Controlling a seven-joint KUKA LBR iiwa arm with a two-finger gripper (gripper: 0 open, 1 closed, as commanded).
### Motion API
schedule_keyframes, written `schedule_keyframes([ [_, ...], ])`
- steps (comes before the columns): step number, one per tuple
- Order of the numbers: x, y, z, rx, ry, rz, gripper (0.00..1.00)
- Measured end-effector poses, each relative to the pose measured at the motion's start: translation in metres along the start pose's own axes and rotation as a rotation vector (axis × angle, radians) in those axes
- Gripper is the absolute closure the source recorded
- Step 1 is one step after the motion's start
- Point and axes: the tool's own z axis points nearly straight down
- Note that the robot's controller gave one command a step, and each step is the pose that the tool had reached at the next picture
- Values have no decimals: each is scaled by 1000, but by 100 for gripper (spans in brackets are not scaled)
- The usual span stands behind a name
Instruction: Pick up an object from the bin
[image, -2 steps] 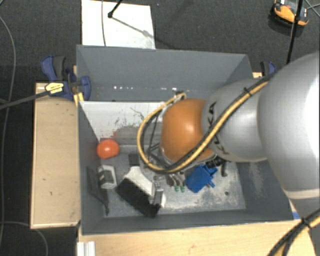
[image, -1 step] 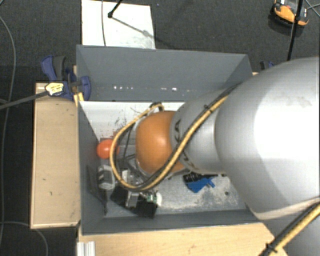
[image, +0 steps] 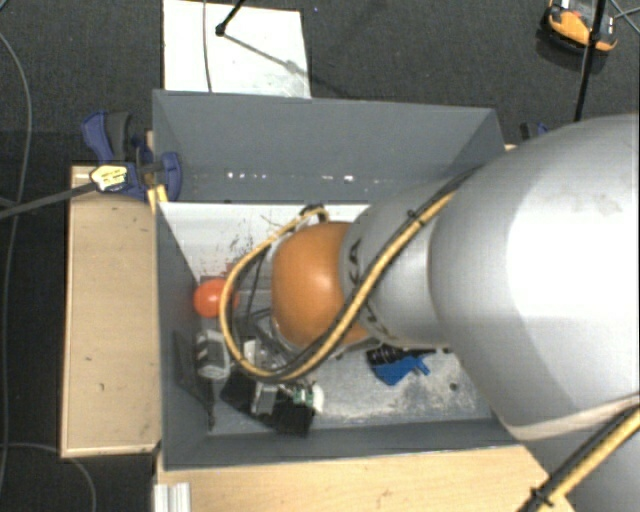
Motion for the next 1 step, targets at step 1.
schedule_keyframes([
  [1,0,0,0,0,0,4,100],
])
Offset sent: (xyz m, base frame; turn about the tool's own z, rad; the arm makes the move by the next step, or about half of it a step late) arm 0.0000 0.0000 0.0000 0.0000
